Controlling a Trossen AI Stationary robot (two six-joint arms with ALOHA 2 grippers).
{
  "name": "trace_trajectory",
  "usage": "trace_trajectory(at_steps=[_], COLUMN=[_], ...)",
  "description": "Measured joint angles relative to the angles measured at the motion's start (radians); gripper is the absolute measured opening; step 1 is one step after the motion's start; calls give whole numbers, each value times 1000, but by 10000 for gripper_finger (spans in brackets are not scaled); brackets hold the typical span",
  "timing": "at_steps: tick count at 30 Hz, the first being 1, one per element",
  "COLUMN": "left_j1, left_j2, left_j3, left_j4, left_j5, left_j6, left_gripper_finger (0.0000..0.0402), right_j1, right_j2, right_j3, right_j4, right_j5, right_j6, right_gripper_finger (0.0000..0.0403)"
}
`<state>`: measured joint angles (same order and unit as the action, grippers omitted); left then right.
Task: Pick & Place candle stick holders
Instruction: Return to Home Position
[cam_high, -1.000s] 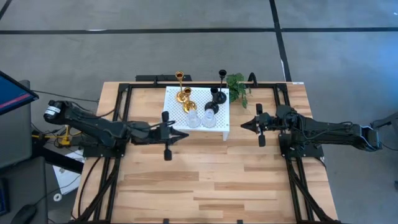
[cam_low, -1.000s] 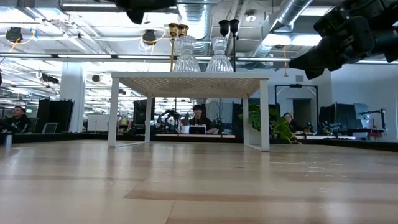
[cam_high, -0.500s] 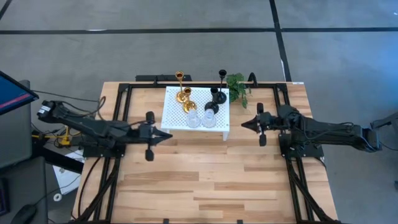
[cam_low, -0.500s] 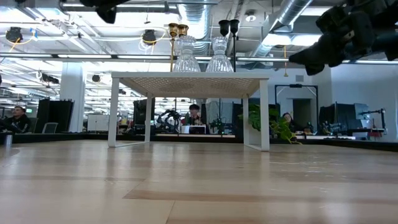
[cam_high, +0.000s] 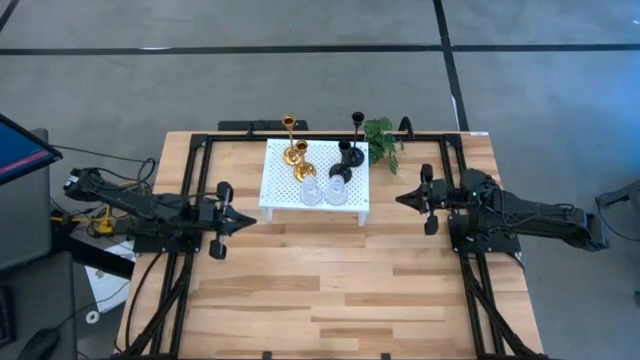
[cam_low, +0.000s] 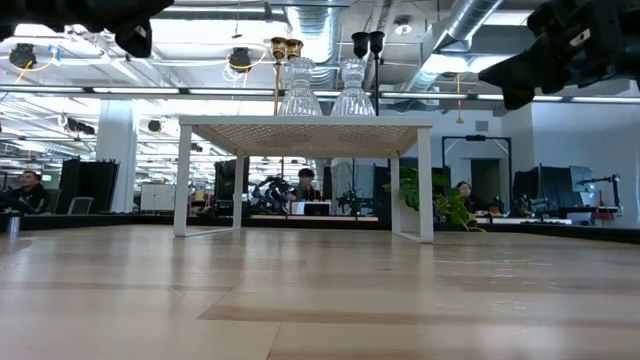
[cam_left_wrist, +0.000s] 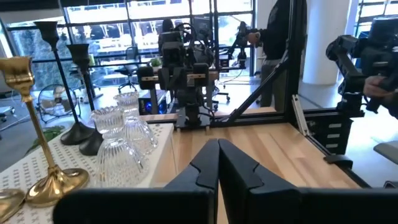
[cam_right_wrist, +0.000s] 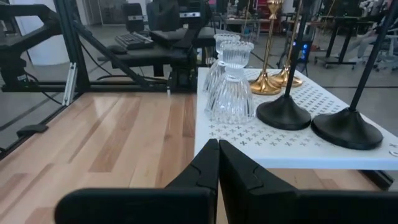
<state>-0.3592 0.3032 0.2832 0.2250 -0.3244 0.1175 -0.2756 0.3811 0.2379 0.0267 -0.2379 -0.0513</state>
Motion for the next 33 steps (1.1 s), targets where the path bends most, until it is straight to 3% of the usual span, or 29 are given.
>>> trace_trajectory(at_steps=[20, 33], left_j1=[0, 0], left_j2=[-131, -304], left_j3=[-11, -152], left_j4=[-209, -209], left_j5=[-91, -93], left_j6=[-43, -54], left_gripper_finger=[6, 6], right_j1=[0, 0], right_j2=[-231, -364], right_j3=[0, 0], right_j4=[-149, -218], right_j5=[-1, 0], right_j6=[0, 0], right_gripper_finger=[0, 0])
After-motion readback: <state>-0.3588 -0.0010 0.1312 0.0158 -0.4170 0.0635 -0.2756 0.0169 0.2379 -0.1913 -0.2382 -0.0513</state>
